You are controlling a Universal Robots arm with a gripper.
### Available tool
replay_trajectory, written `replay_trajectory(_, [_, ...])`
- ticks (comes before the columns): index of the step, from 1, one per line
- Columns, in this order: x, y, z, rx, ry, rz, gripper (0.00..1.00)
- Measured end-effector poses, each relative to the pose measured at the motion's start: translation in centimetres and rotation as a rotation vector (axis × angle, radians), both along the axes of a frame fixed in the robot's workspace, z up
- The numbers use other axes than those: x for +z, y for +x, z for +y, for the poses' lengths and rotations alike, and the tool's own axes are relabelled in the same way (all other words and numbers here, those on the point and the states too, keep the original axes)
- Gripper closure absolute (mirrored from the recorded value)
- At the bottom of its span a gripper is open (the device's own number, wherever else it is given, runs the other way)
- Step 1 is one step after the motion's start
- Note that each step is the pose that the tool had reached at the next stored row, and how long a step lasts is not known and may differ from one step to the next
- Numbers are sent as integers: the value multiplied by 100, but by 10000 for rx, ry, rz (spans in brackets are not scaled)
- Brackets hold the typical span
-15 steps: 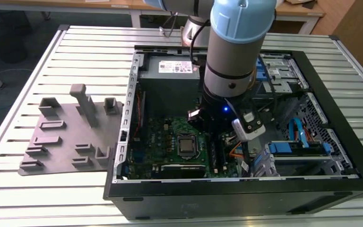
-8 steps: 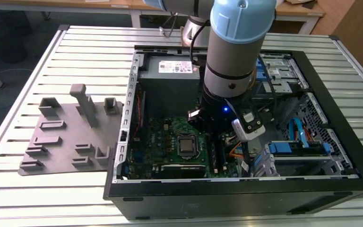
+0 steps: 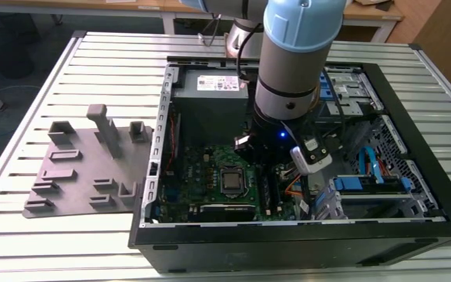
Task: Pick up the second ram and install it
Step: 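Insert the second ram into the second slot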
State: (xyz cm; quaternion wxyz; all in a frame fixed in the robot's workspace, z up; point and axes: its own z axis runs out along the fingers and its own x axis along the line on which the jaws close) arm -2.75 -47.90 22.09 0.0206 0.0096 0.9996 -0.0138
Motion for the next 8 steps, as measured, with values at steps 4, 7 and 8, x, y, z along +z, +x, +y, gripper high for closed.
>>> replay_trajectory(4, [-2, 3, 0, 37, -4, 11, 89])
replay_trajectory(7, [-22, 3, 0, 41, -1, 20, 89])
replay_trajectory(8, [-29, 3, 0, 42, -1, 24, 89])
